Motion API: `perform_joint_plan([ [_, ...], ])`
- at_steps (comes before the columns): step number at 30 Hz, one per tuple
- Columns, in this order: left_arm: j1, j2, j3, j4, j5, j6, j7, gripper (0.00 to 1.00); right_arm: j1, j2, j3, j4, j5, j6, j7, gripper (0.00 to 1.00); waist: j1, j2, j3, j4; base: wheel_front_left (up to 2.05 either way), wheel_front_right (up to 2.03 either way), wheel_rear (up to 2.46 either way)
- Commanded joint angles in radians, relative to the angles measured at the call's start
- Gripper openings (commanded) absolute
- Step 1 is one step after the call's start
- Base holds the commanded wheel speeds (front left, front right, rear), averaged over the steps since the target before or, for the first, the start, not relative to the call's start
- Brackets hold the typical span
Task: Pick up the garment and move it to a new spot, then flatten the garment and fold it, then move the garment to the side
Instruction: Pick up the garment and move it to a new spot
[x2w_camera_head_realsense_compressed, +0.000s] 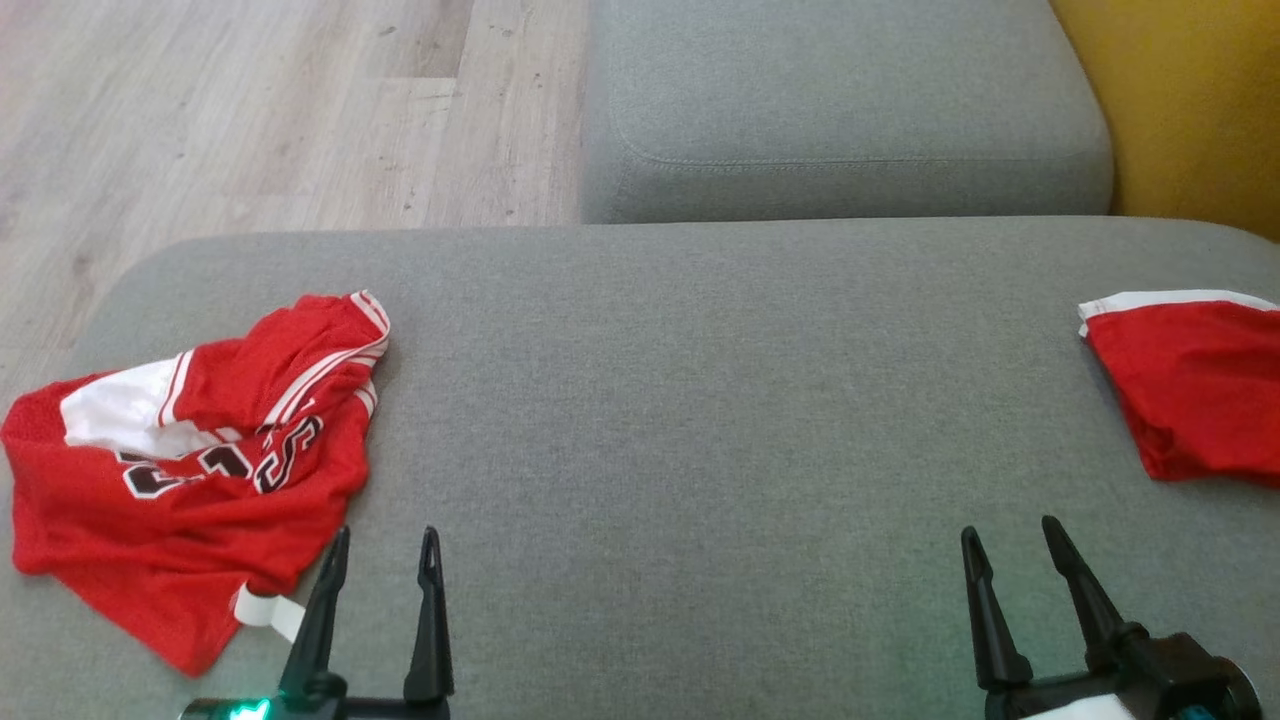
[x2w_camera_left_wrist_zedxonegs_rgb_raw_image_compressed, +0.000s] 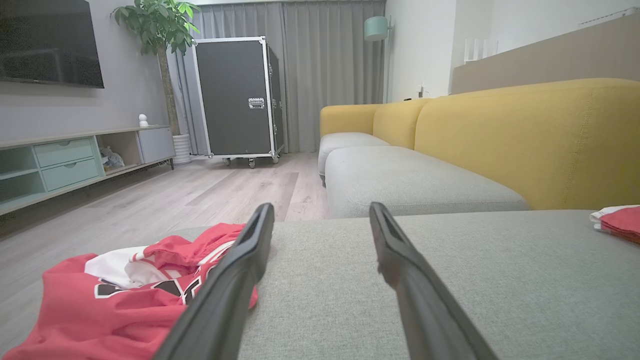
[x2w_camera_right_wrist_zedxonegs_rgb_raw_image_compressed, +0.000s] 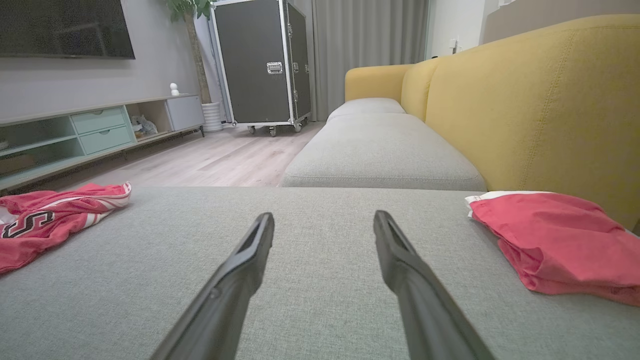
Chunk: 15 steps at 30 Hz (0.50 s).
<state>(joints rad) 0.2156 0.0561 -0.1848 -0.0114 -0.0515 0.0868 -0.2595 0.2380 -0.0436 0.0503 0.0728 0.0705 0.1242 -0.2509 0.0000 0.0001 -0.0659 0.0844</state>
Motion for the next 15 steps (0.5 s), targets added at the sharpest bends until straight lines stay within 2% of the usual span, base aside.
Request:
perform_joint_plan([
  [1, -0.025, -0.004, 0.042, -0.032, 0.011, 0.001, -0.002, 1.00, -0.035, -0.007, 0.019, -0.037, 0.003, 0.007, -0.011, 1.00, 0.0000, -0.0001, 0.000, -0.001, 0.00, 0.00, 0.00],
  [15, -0.013, -0.004, 0.057, 0.004, 0.037, -0.006, -0.002, 1.00, -0.032, -0.007, 0.018, -0.036, 0.018, 0.007, -0.011, 1.00, 0.0000, -0.0001, -0.012, -0.006, 0.00, 0.00, 0.00],
])
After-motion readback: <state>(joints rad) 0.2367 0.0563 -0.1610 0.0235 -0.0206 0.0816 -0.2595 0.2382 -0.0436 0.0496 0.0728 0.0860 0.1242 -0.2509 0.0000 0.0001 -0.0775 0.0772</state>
